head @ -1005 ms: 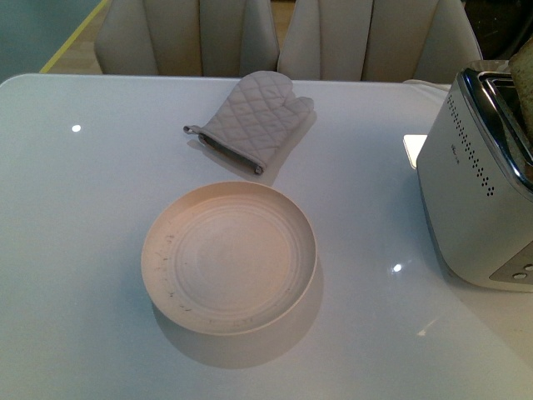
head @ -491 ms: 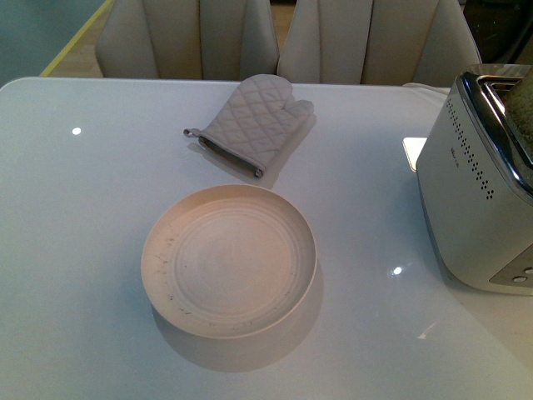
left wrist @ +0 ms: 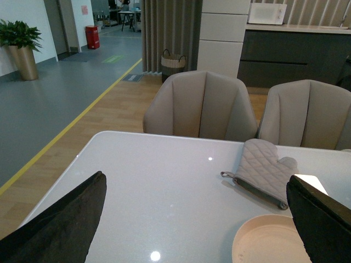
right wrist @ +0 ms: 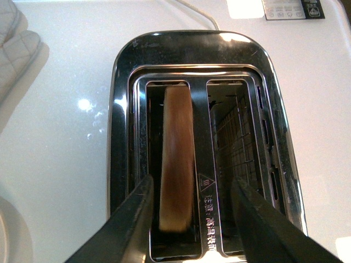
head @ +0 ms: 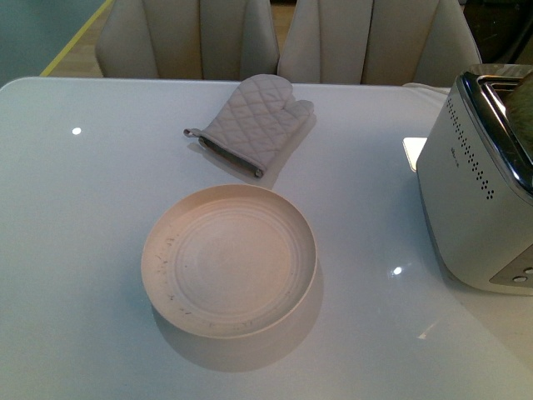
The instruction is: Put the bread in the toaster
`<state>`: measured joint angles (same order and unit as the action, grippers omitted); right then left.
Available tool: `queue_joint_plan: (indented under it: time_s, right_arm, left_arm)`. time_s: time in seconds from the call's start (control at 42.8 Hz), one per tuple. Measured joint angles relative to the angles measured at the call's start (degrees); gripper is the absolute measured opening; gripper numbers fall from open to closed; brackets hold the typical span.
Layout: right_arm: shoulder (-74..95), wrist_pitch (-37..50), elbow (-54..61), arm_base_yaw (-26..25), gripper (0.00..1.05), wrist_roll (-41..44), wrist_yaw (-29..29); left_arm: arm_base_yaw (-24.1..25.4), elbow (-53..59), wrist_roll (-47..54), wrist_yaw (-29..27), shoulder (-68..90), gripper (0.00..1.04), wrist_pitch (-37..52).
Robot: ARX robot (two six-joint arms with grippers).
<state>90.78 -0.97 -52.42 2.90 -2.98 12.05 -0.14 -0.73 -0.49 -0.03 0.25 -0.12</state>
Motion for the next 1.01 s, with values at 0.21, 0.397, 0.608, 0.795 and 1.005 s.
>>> queue_joint_plan:
  time_s: [0.21,0.397,0.608,0.795,1.005]
  right_arm:
    - [-8.2,3.6,4.1,-0.3,0.77,-0.5,0.0]
    - [-20.7,12.8,12.0,-0.8,0.92,0.2,-1.7]
    - [-29.8,38.1,27.8,-2.7,0.59,2.0,-11.8]
    - [-33.4,39.5,34.8,-2.7,0.33,2.4,-11.9]
    - [-38.6,39.9,39.6,-2.7,0.03,2.6,-11.9]
  left_arm:
    - [0.0,0.0,0.0,0.0,0.0,0.98,0.0]
    - [0.0,0.0,0.0,0.0,0.0,0.98,0.0]
    - [0.0,0.0,0.0,0.0,0.0,0.98,0.0]
    - [0.0,0.0,0.0,0.0,0.0,0.98,0.0]
    - [0.0,0.0,0.0,0.0,0.0,0.98,0.0]
